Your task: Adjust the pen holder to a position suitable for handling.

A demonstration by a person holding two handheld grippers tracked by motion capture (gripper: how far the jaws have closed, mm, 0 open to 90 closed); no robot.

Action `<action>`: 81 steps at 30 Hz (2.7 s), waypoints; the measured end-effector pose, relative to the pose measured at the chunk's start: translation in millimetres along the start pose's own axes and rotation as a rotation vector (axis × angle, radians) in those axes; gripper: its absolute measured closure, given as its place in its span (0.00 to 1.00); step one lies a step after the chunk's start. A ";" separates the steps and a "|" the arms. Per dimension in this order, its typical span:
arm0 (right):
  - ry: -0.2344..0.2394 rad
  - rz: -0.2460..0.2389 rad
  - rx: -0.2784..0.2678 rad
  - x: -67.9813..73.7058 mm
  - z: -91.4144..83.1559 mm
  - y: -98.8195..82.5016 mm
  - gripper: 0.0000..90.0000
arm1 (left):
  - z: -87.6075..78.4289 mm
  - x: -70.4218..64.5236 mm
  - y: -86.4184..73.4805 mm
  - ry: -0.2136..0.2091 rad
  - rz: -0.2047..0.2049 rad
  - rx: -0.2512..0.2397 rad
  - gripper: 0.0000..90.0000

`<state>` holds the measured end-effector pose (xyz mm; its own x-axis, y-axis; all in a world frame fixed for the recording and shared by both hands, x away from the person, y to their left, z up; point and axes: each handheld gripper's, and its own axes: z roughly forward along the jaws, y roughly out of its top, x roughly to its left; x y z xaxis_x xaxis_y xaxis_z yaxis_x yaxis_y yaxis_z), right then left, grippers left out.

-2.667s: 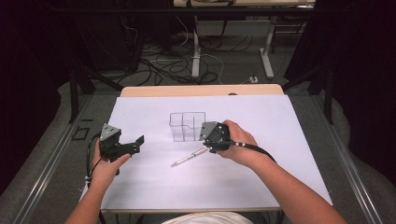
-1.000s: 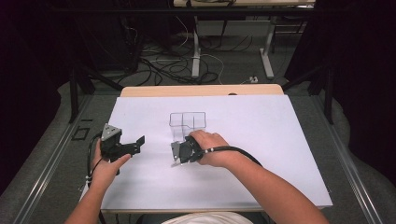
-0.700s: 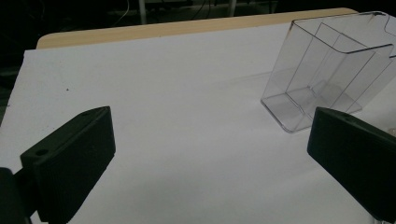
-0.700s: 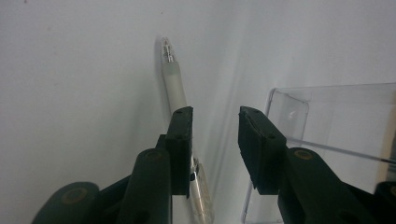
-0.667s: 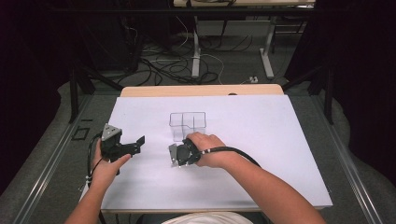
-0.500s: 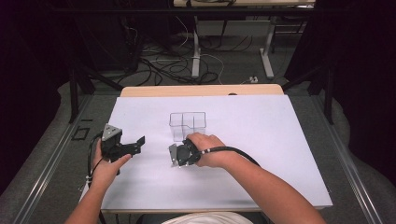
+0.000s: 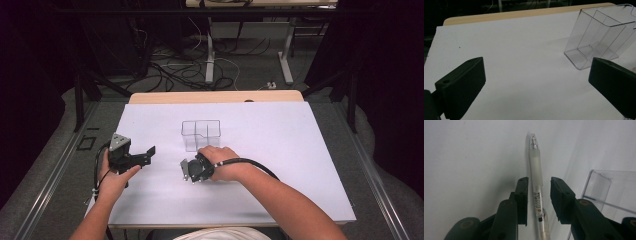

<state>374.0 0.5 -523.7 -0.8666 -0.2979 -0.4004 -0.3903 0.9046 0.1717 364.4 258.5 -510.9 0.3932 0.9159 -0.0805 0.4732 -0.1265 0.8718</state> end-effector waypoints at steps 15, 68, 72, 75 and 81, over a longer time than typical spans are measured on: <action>0.031 -0.003 -0.007 2.1 11.6 4.7 0.76 | 0.2 0.4 -0.2 0.001 0.000 0.000 0.01; 0.024 0.121 -0.046 -9.3 -1.1 6.5 0.89 | 0.7 0.5 -0.9 0.002 0.001 0.005 0.01; 0.014 0.139 -0.061 -12.0 -4.2 6.2 0.89 | 1.0 0.4 -1.1 0.002 -0.002 0.004 0.01; 0.015 0.168 -0.066 -13.5 -5.7 4.6 0.89 | 1.0 0.4 -1.2 0.001 -0.002 0.005 0.01; 0.036 0.246 -0.022 -15.0 -8.3 3.0 0.89 | 1.1 0.4 -1.2 0.001 -0.003 0.007 0.01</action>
<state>383.2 5.1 -509.7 -0.9466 -0.0803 -0.3123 -0.1726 0.9443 0.2802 364.9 258.6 -512.5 0.3906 0.9169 -0.0823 0.4797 -0.1264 0.8683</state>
